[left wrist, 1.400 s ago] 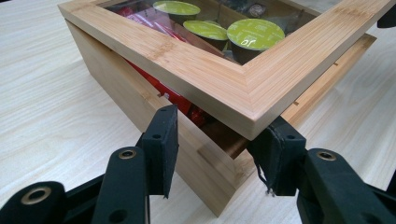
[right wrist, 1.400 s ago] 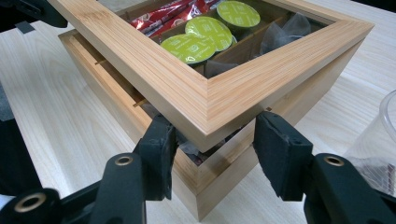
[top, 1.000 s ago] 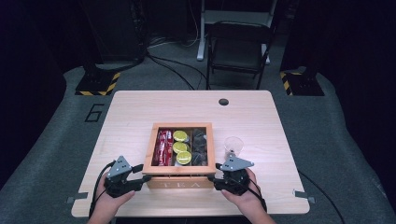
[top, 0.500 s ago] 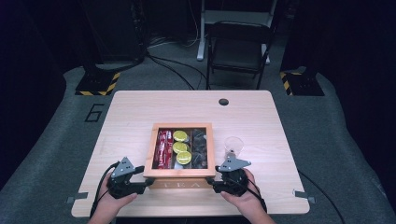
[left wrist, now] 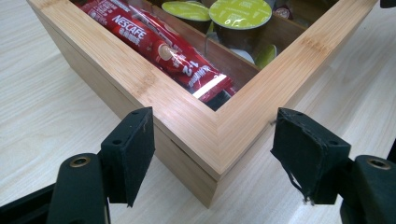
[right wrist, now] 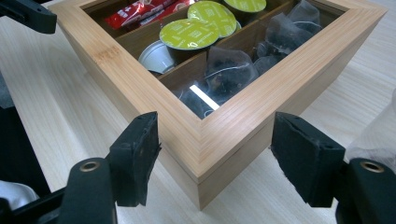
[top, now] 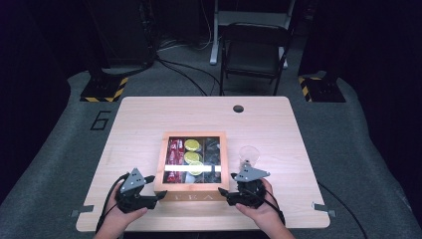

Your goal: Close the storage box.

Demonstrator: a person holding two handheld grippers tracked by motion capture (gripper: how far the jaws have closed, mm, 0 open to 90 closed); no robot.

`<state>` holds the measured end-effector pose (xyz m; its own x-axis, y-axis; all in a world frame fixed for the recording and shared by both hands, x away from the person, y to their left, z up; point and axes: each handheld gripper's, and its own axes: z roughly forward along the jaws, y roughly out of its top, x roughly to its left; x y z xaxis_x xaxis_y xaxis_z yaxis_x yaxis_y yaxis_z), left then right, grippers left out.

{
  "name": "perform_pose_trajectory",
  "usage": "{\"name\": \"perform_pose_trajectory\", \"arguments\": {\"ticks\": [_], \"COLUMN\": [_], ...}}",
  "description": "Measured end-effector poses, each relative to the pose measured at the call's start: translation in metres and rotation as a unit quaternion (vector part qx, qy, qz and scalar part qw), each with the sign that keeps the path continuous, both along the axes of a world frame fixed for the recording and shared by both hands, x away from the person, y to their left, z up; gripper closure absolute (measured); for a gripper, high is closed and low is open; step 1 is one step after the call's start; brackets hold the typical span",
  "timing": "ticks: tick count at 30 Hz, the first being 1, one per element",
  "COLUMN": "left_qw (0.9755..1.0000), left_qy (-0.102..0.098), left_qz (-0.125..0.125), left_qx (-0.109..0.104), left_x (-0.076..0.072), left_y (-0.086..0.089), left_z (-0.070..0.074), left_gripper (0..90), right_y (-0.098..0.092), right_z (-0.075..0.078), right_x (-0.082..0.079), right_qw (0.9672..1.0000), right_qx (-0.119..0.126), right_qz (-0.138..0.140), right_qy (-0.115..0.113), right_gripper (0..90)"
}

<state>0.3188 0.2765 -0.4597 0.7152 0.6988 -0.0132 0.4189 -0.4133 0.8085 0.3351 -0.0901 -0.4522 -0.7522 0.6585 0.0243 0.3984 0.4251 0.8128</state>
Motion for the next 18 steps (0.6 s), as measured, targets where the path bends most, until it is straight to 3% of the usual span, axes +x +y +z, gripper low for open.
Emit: {"name": "perform_pose_trajectory", "arguments": {"ticks": [3, 4, 7, 18], "left_qw": [1.0, 0.9998, 0.9994, 0.9975], "left_qy": [-0.005, -0.005, -0.009, -0.012], "left_qz": [0.001, 0.007, 0.017, 0.06], "left_qx": [-0.002, -0.015, -0.028, -0.036], "left_x": [0.001, 0.002, 0.003, 0.014], "left_y": [0.002, 0.006, 0.011, 0.034], "left_z": [0.002, 0.004, 0.006, 0.01], "left_gripper": [30.1, 30.5, 32.1, 34.6], "right_y": [-0.002, -0.004, -0.008, -0.023], "right_z": [0.002, 0.003, 0.005, 0.007], "right_x": [0.001, 0.002, 0.002, 0.005], "right_qw": [1.0, 0.9999, 0.9997, 0.9988], "right_qx": [0.009, 0.011, 0.018, 0.025], "right_qz": [-0.003, -0.003, -0.014, -0.041], "right_qy": [-0.001, -0.001, -0.003, -0.009], "right_gripper": [33.0, 33.2, 33.2, 34.1]}}
